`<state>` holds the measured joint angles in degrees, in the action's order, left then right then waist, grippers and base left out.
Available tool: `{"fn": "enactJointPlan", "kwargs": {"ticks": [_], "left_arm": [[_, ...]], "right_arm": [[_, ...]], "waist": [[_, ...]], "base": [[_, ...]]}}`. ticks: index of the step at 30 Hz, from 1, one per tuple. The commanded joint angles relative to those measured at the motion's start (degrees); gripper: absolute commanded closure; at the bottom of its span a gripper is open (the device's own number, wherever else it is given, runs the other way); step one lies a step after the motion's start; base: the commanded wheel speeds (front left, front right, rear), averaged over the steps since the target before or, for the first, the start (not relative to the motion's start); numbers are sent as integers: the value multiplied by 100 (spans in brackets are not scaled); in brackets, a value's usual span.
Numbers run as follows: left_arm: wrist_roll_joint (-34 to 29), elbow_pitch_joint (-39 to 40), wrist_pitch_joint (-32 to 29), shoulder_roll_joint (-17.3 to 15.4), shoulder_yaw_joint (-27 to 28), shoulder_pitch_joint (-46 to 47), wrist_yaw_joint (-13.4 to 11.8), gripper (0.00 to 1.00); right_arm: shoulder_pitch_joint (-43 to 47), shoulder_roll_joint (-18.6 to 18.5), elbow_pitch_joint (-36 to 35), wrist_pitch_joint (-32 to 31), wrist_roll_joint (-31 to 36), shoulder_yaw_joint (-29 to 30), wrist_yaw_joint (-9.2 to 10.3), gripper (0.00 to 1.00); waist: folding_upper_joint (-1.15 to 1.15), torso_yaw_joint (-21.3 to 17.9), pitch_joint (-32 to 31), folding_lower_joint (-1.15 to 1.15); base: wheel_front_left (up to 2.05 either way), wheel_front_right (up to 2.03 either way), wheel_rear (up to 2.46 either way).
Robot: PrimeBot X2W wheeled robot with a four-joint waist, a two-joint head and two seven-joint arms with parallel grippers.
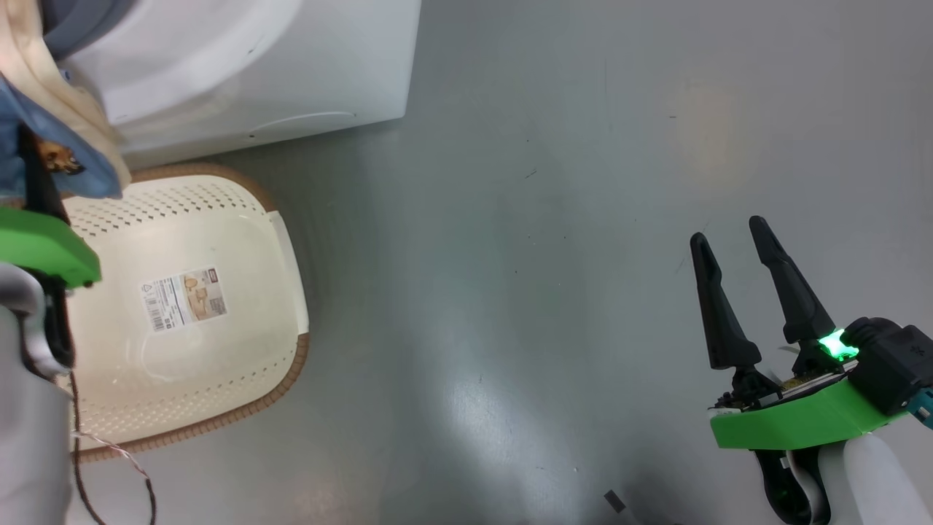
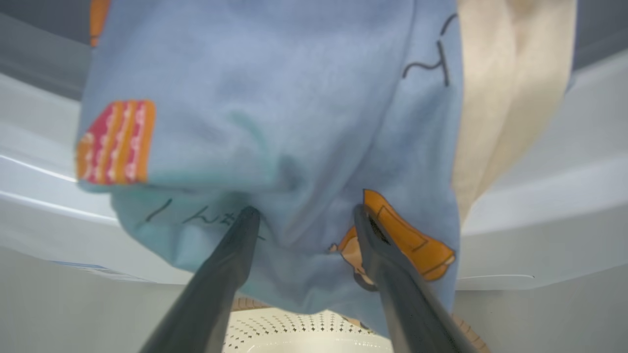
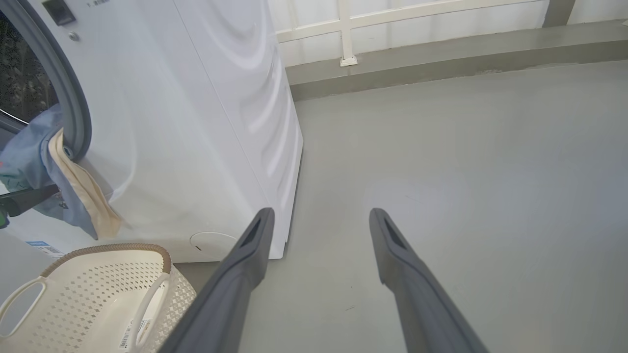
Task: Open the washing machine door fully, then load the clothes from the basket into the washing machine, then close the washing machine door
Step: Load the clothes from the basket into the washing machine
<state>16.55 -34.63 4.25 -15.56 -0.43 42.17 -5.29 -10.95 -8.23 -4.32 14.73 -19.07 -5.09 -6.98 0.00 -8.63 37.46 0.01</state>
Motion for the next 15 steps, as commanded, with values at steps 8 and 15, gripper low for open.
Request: {"fn": "enactJointPlan", "kwargs": {"ticks": [8, 15], "left_arm": [[-93, 737, -828, -561, 42, 47, -120, 100], [-69, 1482, -1467, -749, -119, -275, 35, 100]], "right_arm": [[46, 68, -66, 27, -142, -139, -51, 0], [114, 90, -61, 27, -146, -93, -51, 0]], "waist": [[0, -43, -28, -1], [0, -9, -109, -1]], "base": [[0, 0, 0], [0, 0, 0]]}}
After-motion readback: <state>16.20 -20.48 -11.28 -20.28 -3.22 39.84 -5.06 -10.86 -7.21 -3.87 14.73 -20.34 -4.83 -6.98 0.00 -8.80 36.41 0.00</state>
